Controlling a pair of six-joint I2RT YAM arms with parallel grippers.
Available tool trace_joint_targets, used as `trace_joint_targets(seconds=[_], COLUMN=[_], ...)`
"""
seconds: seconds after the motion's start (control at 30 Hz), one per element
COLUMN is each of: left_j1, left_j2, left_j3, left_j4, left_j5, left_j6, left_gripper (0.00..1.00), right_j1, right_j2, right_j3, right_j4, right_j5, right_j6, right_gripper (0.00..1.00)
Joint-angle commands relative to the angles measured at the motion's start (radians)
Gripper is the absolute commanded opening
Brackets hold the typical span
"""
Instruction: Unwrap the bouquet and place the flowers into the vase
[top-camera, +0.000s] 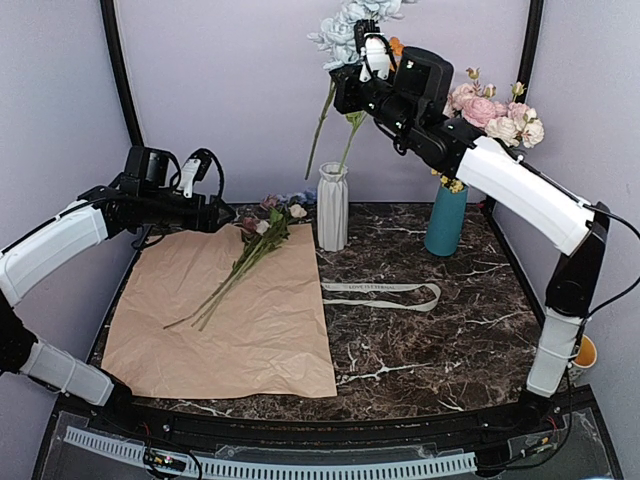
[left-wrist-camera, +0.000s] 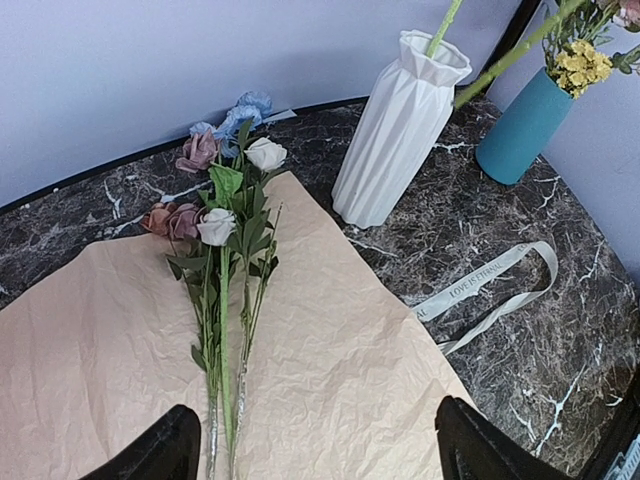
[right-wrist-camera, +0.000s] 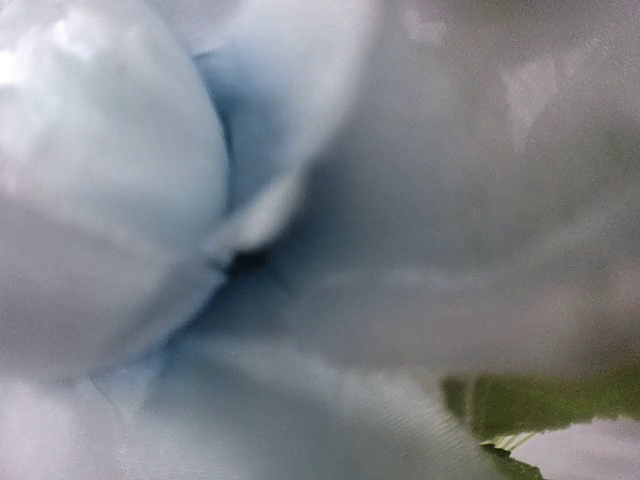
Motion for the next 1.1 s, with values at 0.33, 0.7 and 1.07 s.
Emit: trace_joint_targets(seconds=[0.33,0.7,1.07], left_j1=[-0.004,-0.003,-0.003], left_j2=[-0.040,-0.023,0.016], left_j3=[-0.034,-0.026,0.003], left_j4=[0.020,0.023,0.018], left_j5=[-0.006,-0.036,-0.023], left_j6=[-0.012,-0.001,0.018], left_gripper=[0.83,0.82,0.82], right_j1=[-0.129,-0.145,-0.146], right_j2=[0.106,0.102,0.106], right_j3=[0.158,0.045,-0.031], right_j4=[0.113,0.089,0.075], right_j5=[0.148,0.114,0.088], right_j6=[-0.086,0.022,0.129], right_gripper=[0.00,0.00,0.00])
